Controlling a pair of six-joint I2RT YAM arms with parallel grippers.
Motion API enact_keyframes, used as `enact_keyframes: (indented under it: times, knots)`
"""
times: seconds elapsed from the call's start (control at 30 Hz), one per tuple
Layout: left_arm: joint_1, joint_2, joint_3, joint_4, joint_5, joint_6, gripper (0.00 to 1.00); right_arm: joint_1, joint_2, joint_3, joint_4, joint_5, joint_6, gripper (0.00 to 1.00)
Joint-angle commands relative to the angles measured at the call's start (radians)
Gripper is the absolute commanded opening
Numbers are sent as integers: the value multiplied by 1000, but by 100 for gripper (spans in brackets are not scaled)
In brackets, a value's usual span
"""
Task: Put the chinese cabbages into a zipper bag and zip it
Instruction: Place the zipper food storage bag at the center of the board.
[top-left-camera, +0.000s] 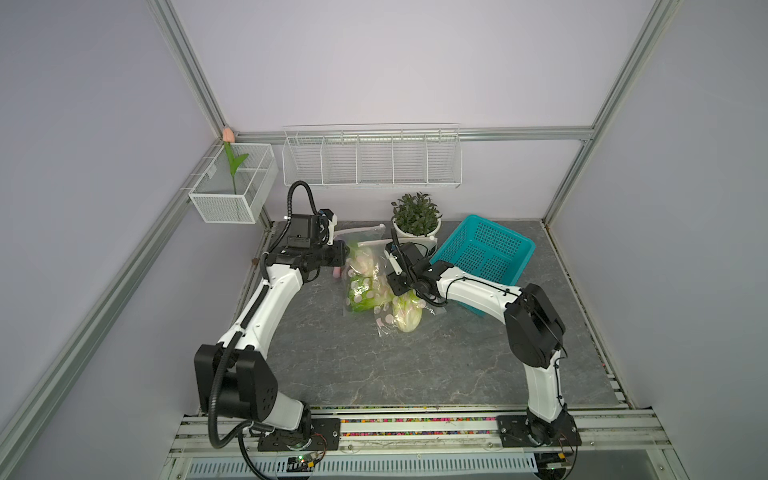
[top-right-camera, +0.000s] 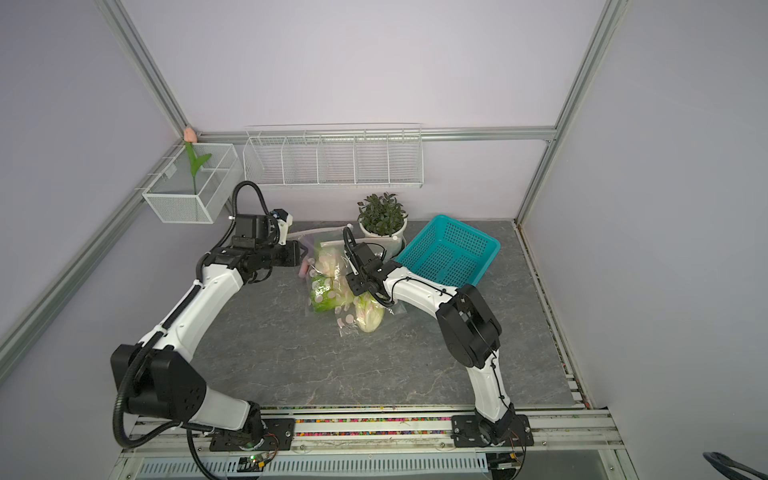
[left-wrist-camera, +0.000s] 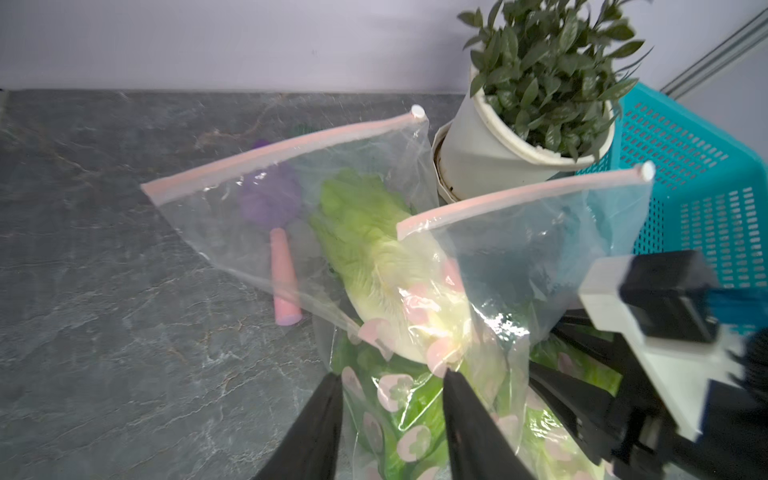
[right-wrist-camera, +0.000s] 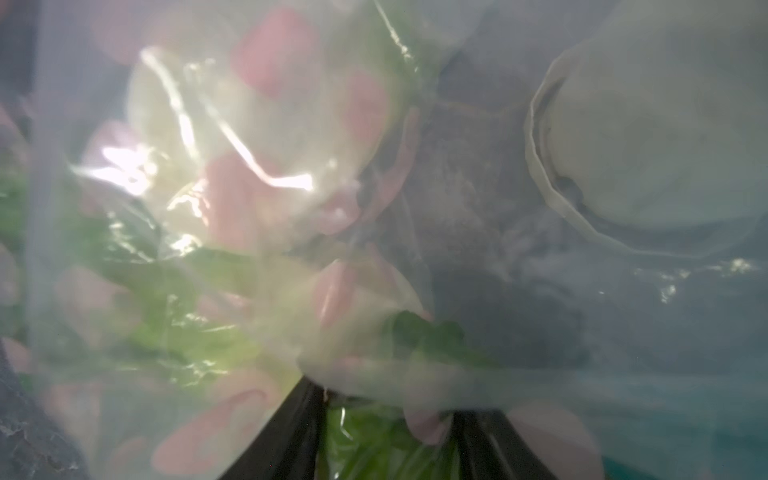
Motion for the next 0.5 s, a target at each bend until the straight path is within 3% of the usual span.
enact_keyframes:
  times: [0.0, 0.13, 0.3, 0.4, 0.47]
  knots:
    - [-1, -98, -64, -16, -76, -22, 46, -15, -23, -38, -81, -28, 49, 52]
    - [-1, -191, -113, -1, -109, -60, 50, -34, -104, -4, -138, -41, 16, 54]
    - [-1, -326, -189, 19, -174, -118, 62, -79, -327, -48, -162, -216, 7, 70]
    - [-1, -430, -296, 109, -207, -120, 67, -138, -485, -173, -143, -243, 27, 72]
    - [-9, -498, -402, 217, -285, -111, 67, -210, -633, -353, -29, -211, 62, 72]
